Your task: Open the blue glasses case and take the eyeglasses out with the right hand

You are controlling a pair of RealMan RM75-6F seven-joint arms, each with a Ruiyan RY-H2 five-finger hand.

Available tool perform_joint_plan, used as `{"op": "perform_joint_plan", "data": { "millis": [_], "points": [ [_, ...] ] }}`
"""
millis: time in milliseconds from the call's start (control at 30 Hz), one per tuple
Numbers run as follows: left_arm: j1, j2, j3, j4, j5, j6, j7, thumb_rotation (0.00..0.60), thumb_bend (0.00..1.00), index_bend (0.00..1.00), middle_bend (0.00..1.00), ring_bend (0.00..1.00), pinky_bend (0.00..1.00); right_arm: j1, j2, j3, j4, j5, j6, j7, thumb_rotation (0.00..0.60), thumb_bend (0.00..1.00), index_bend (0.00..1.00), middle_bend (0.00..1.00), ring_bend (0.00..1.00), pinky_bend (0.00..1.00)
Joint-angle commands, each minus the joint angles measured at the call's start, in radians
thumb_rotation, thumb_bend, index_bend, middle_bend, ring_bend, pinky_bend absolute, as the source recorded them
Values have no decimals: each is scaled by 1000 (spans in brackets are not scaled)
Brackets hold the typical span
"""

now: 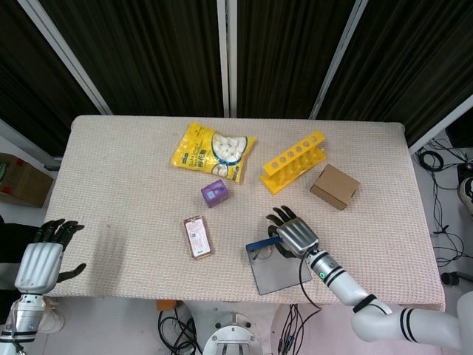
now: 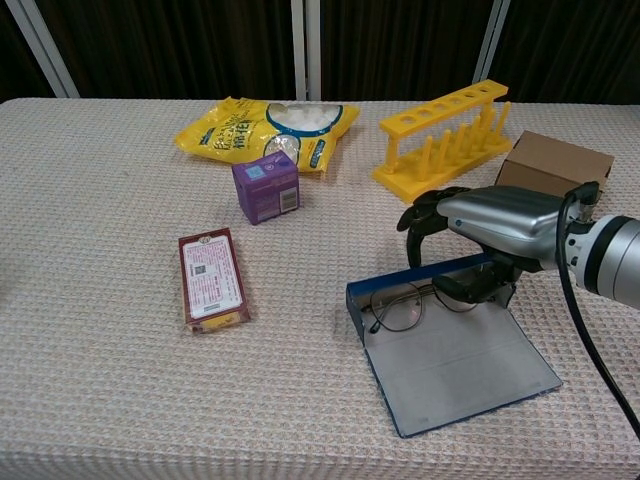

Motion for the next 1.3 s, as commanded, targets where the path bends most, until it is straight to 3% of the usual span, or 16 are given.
{"op": "perform_joint_plan", "data": {
  "millis": [33, 333, 633, 833, 1100, 1300],
  "points": [
    [-2, 1, -1, -3, -1, -2, 3, 600, 84, 253, 198, 120, 141, 1, 1, 0, 2, 1, -2, 2, 600, 451, 445, 180, 0, 0],
    [-1, 3, -1, -13, -4, -3, 14, 600, 84, 251, 198, 120, 141, 2, -3, 4, 16, -4, 5, 15, 600, 472, 481, 201, 0, 0],
    [-7, -1, -4, -16, -2, -11, 18, 600, 84, 250, 198, 120, 141, -7, -49, 20, 72, -82, 125, -76, 600, 477, 510, 221, 0, 0],
    [-13, -12, -4, -5, -3, -20, 15, 600, 84, 248, 198, 120, 141, -24, -164, 34, 214, -164, 248, -90, 600, 477, 522, 226, 0, 0],
    [-13, -21, -3, 15, -6, -22, -1, 600, 84, 246, 198, 120, 141, -41, -322, 44, 467, -262, 385, 69, 600, 477, 529, 228, 0, 0],
    [-16, -29, -4, 25, -6, -24, -6, 600, 84, 245, 198, 120, 141, -35, -396, 63, 592, -272, 407, 146, 600, 477, 529, 226, 0, 0]
  ]
}}
